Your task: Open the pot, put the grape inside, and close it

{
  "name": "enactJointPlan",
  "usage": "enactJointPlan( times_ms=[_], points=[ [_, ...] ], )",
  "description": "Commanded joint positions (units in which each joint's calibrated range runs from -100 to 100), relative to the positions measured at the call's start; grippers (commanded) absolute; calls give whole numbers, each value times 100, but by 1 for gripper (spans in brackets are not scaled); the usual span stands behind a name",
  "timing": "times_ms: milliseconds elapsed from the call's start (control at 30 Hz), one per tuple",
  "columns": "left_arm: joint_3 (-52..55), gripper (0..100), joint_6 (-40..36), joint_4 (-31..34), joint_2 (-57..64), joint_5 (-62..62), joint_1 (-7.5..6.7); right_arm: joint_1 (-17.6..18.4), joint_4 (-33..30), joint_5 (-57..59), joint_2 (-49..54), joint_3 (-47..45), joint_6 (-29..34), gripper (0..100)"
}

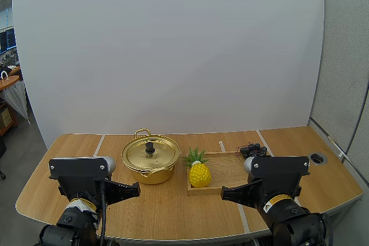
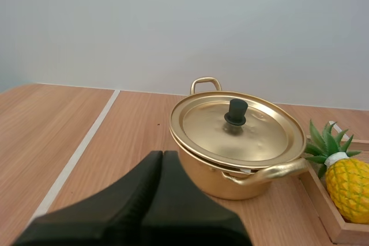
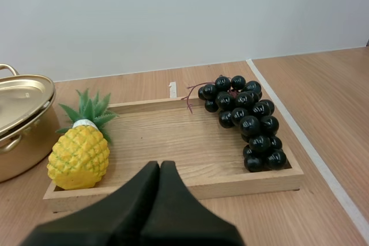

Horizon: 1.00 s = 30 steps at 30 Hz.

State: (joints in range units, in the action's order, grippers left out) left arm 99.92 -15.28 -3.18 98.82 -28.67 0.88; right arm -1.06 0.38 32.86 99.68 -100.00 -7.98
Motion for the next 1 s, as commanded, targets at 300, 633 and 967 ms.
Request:
enactJointPlan(
  times_ms=[300, 633, 967],
  points=[
    [8, 0, -63, 14, -32, -38, 8, -3, -38, -149, 32, 0, 3, 0],
    [-237, 0, 47, 120, -32, 131, 8, -3, -105, 297, 32, 664, 3, 0],
    [-2161, 0, 1036, 132, -32, -216, 8, -3, -519, 1008, 32, 2914, 3, 0]
  ],
)
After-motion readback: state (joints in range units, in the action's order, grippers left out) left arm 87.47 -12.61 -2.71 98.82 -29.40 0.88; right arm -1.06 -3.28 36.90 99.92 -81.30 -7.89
